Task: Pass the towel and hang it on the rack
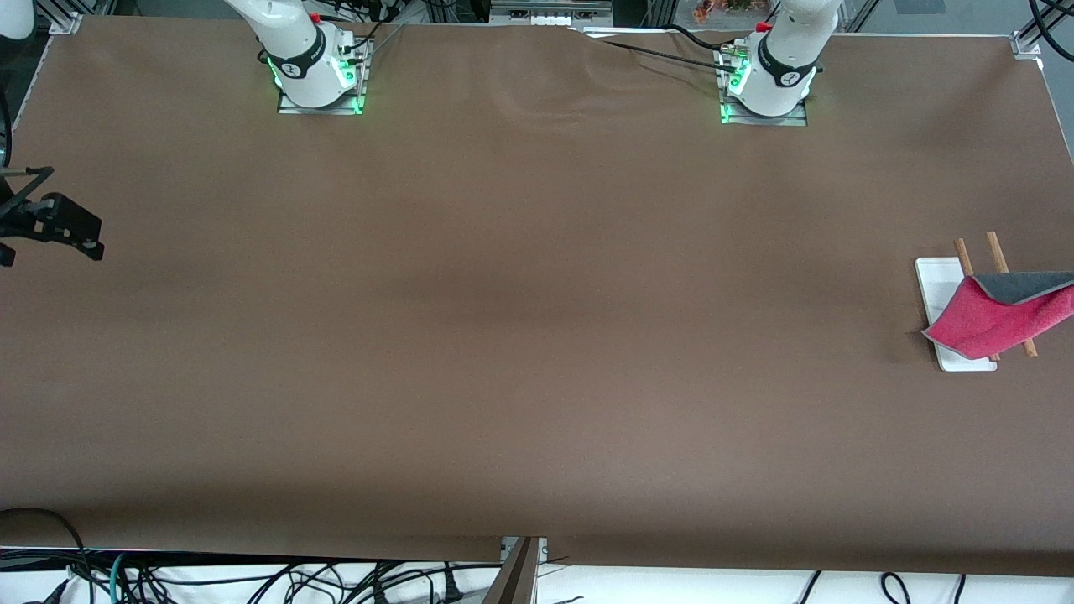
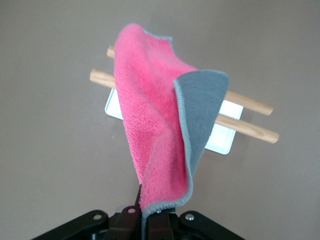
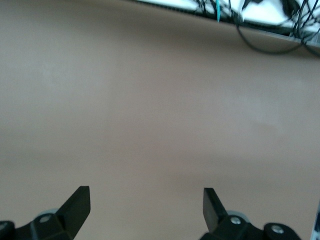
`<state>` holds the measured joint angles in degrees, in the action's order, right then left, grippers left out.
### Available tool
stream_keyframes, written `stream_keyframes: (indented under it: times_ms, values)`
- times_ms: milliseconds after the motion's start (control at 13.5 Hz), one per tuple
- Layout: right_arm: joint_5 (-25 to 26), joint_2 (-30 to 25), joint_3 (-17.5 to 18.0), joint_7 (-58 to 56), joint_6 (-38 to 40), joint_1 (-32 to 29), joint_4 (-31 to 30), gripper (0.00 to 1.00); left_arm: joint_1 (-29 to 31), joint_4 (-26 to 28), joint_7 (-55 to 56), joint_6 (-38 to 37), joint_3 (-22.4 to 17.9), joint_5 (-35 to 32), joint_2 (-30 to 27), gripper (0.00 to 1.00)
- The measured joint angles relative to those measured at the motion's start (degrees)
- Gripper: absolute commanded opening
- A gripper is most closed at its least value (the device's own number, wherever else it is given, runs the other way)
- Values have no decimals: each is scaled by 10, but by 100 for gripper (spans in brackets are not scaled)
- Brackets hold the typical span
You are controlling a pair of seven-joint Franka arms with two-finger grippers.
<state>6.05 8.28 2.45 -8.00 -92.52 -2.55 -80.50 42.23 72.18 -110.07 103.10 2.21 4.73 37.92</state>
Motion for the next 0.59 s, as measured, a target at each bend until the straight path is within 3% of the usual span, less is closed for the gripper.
stream_keyframes:
  times_ms: [594]
  values:
    - [-20,-20,0,40,62,2,-37,100,-1,-3,-3,14,2,0,14,100]
